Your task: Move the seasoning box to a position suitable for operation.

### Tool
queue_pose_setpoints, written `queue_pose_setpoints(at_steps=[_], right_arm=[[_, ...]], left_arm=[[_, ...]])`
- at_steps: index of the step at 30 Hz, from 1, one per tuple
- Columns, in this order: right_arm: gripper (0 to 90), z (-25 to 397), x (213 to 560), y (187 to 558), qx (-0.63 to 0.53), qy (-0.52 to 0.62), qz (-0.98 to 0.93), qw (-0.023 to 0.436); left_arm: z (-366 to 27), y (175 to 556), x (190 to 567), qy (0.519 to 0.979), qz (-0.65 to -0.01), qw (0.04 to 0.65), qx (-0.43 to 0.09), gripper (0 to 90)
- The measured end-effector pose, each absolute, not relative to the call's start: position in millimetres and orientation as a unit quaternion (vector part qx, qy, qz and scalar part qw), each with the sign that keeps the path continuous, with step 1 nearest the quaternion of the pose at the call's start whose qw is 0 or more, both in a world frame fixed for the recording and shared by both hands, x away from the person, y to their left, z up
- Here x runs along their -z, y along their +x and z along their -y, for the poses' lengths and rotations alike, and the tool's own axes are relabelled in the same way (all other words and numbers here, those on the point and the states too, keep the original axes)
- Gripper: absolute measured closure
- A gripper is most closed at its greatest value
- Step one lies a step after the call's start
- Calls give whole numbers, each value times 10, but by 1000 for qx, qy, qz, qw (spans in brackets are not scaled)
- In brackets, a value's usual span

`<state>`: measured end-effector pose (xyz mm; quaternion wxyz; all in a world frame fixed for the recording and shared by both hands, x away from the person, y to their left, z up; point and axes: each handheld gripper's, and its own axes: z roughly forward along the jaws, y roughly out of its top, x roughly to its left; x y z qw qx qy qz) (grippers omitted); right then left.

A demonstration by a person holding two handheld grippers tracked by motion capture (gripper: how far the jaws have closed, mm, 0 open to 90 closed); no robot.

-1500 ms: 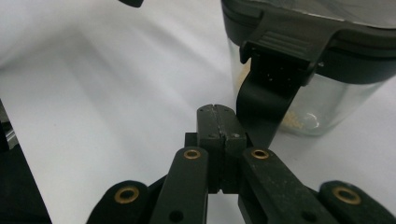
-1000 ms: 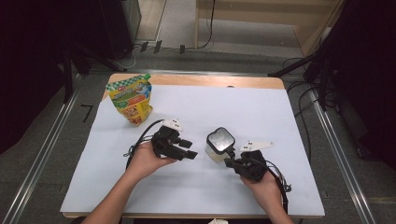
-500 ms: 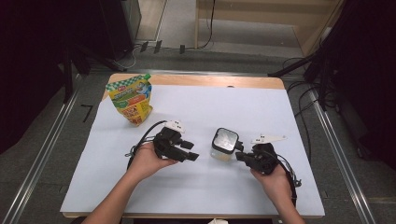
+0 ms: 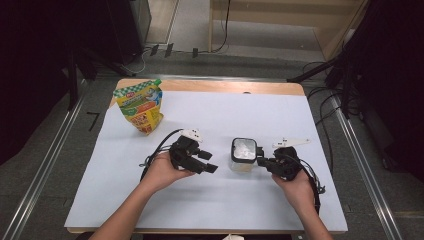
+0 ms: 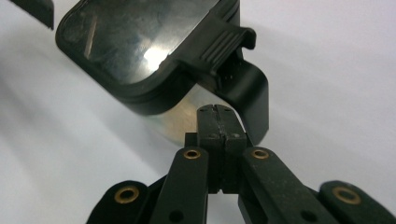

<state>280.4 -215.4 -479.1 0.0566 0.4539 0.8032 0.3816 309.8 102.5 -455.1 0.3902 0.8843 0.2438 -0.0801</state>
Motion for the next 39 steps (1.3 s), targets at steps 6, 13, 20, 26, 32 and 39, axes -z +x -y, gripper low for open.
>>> queue_pose_setpoints(at_steps=[6, 13, 20, 26, 32, 39], right_arm=[[900, 2296, 4641, 2722, -386, 455, -799, 73], [900, 2380, 4643, 2782, -386, 465, -794, 71], [900, 2349, 4647, 2798, -384, 459, -799, 62], [900, 2351, 4625, 2792, -389, 456, -799, 49], [900, 2278, 4674, 2813, -380, 444, -811, 44], [900, 2314, 4692, 2860, -381, 448, -807, 49]], left_arm=[[-1005, 3150, 4534, 886, -238, 387, 87, 406], [-943, 3200, 4499, 890, -225, 387, 91, 392], [-843, 3280, 4457, 891, -205, 393, 99, 358], [-767, 3363, 4476, 891, -204, 394, 100, 308], [-704, 3433, 4481, 885, -200, 408, 100, 285], [-578, 3464, 4495, 893, -187, 399, 92, 251]])
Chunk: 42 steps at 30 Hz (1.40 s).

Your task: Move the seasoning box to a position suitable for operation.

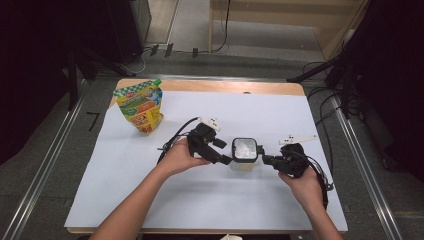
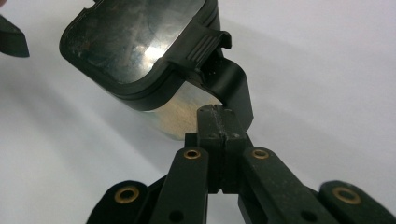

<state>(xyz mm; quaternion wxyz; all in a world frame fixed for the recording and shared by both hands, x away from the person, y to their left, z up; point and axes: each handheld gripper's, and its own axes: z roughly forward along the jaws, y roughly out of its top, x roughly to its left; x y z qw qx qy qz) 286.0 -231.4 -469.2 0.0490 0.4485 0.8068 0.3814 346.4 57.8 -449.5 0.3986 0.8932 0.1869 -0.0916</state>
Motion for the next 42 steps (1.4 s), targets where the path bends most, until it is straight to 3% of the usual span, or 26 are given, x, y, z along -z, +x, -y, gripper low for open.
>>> queue_pose_setpoints(at_steps=[28, 42], right_arm=[[900, 2368, 4710, 2946, -377, 470, -796, 67], [900, 2364, 4718, 2954, -377, 471, -795, 70]], left_arm=[[-278, 3552, 4595, 910, -156, 379, 67, 150], [-254, 3547, 4586, 914, -161, 368, 61, 156]])
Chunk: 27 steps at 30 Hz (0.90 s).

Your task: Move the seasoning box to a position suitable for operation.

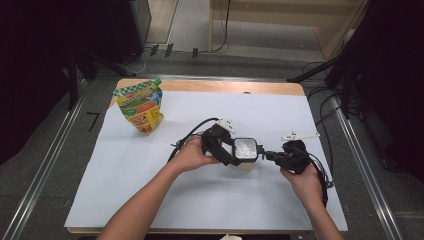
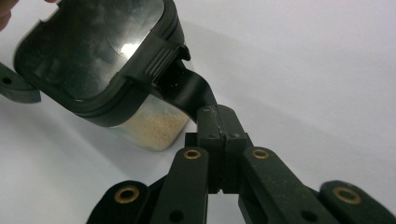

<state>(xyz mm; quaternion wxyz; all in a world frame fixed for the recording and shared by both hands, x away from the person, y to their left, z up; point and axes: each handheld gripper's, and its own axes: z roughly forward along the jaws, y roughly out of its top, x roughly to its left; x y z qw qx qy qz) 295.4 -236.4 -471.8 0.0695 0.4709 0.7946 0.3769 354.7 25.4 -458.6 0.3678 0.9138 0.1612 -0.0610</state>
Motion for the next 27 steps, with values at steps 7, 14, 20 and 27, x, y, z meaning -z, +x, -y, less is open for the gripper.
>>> queue_pose_setpoints(at_steps=[7, 14, 20, 27], right_arm=[[900, 2361, 4718, 2952, -377, 472, -794, 69], [900, 2361, 4717, 2952, -377, 472, -794, 68], [900, 2359, 4718, 2952, -377, 472, -794, 68], [900, 2357, 4717, 2949, -377, 472, -794, 68]], left_arm=[[-239, 3527, 4550, 916, -160, 363, 52, 164], [-237, 3512, 4526, 916, -164, 362, 50, 165], [-230, 3505, 4491, 918, -163, 358, 46, 165], [-204, 3493, 4417, 922, -156, 353, 35, 164]])
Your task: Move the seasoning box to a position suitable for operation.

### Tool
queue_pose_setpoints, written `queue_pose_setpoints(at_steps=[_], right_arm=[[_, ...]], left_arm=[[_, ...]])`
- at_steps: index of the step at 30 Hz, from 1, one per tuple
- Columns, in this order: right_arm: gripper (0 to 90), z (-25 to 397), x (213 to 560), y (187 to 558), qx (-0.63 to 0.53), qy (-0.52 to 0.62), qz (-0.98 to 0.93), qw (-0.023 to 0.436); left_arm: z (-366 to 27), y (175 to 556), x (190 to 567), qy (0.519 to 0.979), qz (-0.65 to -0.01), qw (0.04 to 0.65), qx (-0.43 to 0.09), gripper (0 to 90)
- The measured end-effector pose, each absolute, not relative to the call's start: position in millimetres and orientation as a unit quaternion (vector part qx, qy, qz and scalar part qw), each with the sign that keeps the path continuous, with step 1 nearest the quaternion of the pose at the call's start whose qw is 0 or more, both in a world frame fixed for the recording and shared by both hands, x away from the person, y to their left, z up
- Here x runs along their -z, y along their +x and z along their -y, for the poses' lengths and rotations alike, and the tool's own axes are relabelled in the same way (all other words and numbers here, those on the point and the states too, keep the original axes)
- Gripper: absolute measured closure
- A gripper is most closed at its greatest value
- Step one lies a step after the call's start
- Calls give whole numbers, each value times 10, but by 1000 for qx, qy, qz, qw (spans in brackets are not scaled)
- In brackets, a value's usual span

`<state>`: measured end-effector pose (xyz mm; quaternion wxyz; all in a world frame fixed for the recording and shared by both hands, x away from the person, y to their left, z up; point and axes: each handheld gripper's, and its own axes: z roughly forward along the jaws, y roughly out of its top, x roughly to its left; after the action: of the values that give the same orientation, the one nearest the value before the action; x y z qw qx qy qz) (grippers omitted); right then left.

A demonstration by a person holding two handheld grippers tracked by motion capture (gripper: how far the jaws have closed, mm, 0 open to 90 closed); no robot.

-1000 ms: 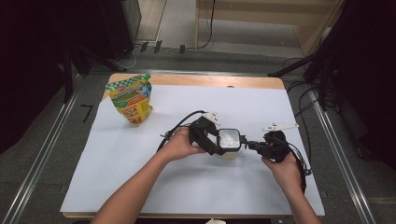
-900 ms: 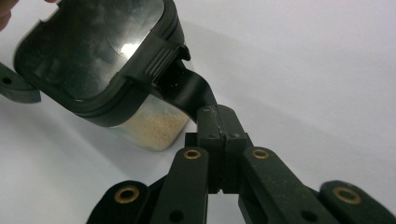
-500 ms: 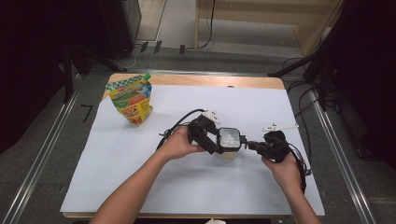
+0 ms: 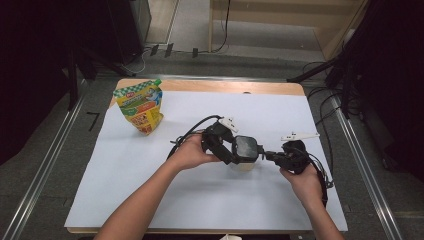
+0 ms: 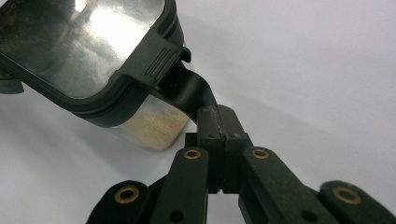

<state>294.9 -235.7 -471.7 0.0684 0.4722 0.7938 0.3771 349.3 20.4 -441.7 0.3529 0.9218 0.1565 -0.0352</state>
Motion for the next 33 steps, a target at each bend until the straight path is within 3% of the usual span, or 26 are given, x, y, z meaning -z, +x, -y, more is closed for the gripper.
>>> queue_pose_setpoints(at_steps=[16, 17, 24, 33], right_arm=[[900, 2364, 4719, 2953, -378, 471, -794, 66], [900, 2361, 4717, 2952, -379, 471, -794, 66], [900, 2363, 4712, 2947, -380, 468, -795, 67], [900, 2374, 4725, 2954, -384, 467, -794, 63]], left_arm=[[-201, 3450, 4277, 918, -155, 363, 23, 189], [-216, 3453, 4259, 915, -145, 373, 48, 361], [-150, 3409, 4205, 916, -140, 372, 48, 395], [-93, 3400, 4111, 918, -137, 366, 66, 548]])
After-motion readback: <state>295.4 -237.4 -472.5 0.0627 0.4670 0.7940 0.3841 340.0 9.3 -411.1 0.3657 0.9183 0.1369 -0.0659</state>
